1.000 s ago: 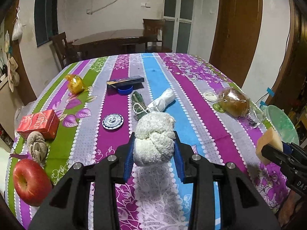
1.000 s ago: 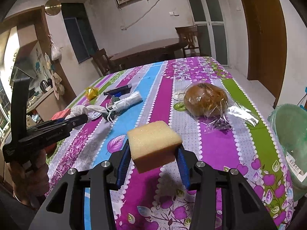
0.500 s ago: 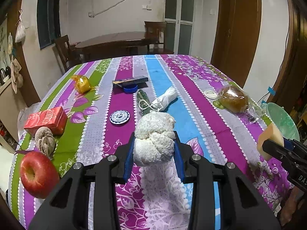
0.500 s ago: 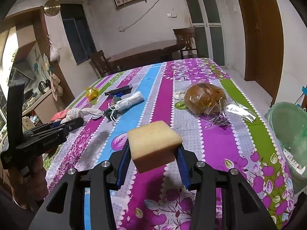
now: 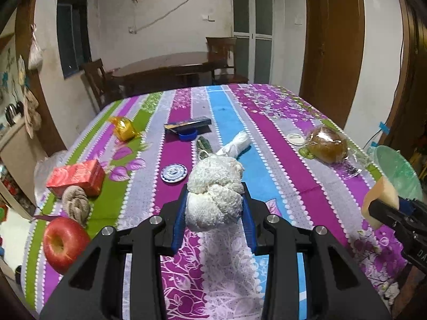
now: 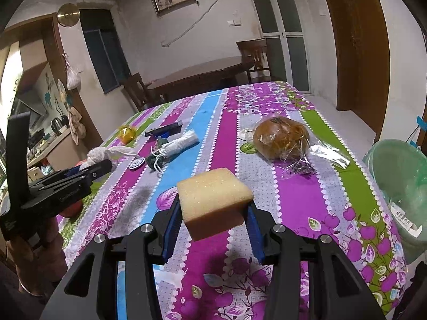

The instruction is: Collect trash

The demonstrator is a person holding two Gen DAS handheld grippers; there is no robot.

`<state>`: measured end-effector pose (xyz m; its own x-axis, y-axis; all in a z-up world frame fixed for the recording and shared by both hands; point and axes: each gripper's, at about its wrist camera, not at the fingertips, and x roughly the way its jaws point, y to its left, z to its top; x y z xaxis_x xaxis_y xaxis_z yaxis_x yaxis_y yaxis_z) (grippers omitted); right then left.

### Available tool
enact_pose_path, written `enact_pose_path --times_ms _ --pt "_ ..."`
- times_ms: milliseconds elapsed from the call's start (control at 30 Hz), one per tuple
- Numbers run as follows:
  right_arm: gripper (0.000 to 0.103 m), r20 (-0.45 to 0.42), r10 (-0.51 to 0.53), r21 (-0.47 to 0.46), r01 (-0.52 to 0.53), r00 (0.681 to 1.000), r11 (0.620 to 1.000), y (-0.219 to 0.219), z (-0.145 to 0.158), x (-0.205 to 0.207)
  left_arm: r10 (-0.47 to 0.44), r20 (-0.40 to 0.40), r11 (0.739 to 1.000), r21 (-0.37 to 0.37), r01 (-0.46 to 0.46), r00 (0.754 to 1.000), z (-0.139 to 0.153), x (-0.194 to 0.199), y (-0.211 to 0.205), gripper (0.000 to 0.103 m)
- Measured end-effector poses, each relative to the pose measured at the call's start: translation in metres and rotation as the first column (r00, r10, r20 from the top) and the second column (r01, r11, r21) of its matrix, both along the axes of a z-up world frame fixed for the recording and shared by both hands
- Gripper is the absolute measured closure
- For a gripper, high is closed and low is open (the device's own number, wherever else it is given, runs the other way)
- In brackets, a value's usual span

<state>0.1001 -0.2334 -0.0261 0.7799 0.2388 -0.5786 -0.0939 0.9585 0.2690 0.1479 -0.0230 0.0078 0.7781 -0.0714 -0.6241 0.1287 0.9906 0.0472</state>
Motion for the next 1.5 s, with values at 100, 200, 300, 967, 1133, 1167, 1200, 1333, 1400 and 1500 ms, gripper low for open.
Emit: enact_pose_path --times_ms 100,200,300,967,1133,1167,1200,1333,1400,1500 --pt "0.057 0.007 0.001 -0.010 -0.001 1.000 1.000 0.002 0.003 -0.001 0.012 0.010 1.000 0.014 -0.012 1.000 0.002 -0.004 -0.001 0.069" --pt "0.057 0.015 0.007 -0.022 -0.007 1.000 1.000 0.005 0.006 -0.002 0.036 0.030 0.998 0.041 -0.038 0.999 0.003 -0.007 -0.001 0.069" --pt "0.057 0.021 0.017 -0.026 -0.017 1.000 1.000 0.009 0.009 -0.004 0.060 0.044 0.997 0.053 -0.062 0.997 0.004 -0.010 0.000 0.069" --pt "0.057 0.029 0.031 -0.035 -0.030 0.999 0.999 0.015 0.013 -0.017 0.109 0.080 0.990 0.081 -0.115 0.991 0.002 -0.011 -0.001 0.069" --pt "0.057 0.028 0.032 -0.036 -0.031 0.999 0.999 0.015 0.014 -0.018 0.115 0.091 0.989 0.088 -0.123 0.989 0.002 -0.012 -0.001 0.069" --pt "0.057 0.028 0.033 -0.036 -0.032 0.999 0.999 0.015 0.014 -0.018 0.115 0.092 0.988 0.088 -0.123 0.989 0.002 -0.012 -0.001 0.069" --pt "0.057 0.029 0.033 -0.037 -0.031 0.999 0.999 0.015 0.014 -0.018 0.115 0.094 0.988 0.088 -0.123 0.989 0.003 -0.013 -0.001 0.069" --pt "0.057 0.029 0.035 -0.039 -0.034 0.999 0.999 0.016 0.016 -0.019 0.113 0.103 0.988 0.095 -0.123 0.988 0.004 -0.014 -0.004 0.069" --pt "0.057 0.029 0.034 -0.039 -0.033 0.999 0.999 0.016 0.016 -0.019 0.109 0.104 0.988 0.095 -0.118 0.989 0.004 -0.014 -0.004 0.069" --pt "0.057 0.030 0.036 -0.040 -0.034 0.999 0.999 0.016 0.016 -0.019 0.106 0.106 0.989 0.092 -0.116 0.989 0.004 -0.014 -0.005 0.069"
